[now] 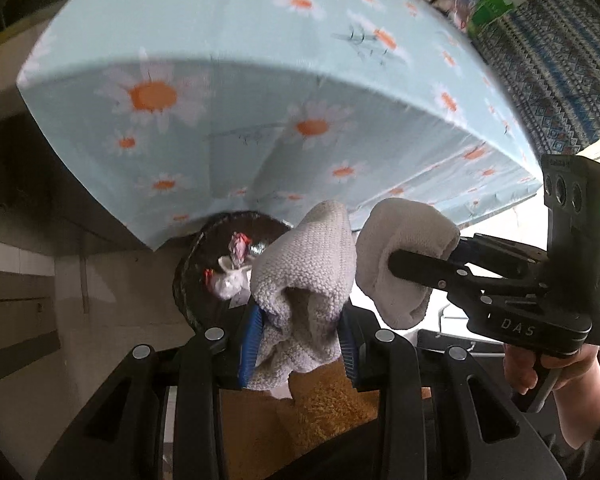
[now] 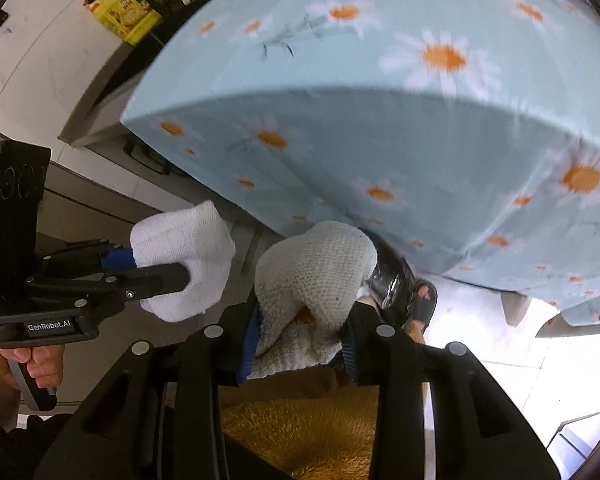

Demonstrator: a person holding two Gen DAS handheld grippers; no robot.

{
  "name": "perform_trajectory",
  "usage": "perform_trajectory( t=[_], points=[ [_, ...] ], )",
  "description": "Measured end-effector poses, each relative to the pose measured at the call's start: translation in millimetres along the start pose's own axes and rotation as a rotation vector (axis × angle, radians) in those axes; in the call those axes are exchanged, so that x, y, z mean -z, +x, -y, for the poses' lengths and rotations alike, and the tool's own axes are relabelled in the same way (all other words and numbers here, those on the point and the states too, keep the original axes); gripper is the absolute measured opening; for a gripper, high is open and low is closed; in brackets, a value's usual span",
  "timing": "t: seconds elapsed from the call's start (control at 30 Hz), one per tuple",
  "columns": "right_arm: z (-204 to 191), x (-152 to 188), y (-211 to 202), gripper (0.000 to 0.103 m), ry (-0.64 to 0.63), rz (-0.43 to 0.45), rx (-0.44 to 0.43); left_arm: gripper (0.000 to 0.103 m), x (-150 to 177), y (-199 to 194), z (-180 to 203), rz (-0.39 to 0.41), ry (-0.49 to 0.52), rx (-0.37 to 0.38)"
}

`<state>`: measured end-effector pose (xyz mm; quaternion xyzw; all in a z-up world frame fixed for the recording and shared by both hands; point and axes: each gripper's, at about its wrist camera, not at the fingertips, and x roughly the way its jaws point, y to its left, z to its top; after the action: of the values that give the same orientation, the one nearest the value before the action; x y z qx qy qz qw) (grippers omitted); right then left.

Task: Collect trash
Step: 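Lower both tools over the wastebasket and open them to drop both towels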

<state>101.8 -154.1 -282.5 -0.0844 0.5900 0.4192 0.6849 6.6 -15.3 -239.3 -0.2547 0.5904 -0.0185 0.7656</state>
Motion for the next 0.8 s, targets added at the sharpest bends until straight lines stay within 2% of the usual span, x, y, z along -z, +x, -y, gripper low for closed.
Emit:
perform_trajectory(
  t=[0.1,0.23,0.3,0.37,0.43,0.47,0.57,0.8],
  points=[
    [4,3,4,0.038,0.007,-0.01,-0.002,0.032,3,5,-10,-0.022,-0.046,0.008],
    [6,4,8,0.039,0.02,-0.022,-0.01,0.034,4,10,-9,-0.035,-0.048,-0.004],
    [8,4,7,0.042,0.025,-0.026,-0.014,0.034,4,13,-8,-0.041,-0.052,-0.007],
    [12,3,6,0.049,0.039,-0.023,-0.018,0.042,2,14,-9,-0.05,-0.064,-0.013],
    [15,3,6,0.053,0.048,-0.025,-0.017,0.042,0,18,-10,-0.059,-0.079,-0.013],
    [17,2,6,0.053,0.052,-0.023,-0.017,0.043,0,19,-11,-0.063,-0.08,-0.02],
    [18,1,2,0.053,0.063,-0.012,-0.019,0.052,-2,19,-12,-0.066,-0.087,-0.021],
    [17,-1,-8,0.053,0.074,0.01,-0.032,0.055,-3,13,-14,-0.053,-0.087,-0.026]
  ],
)
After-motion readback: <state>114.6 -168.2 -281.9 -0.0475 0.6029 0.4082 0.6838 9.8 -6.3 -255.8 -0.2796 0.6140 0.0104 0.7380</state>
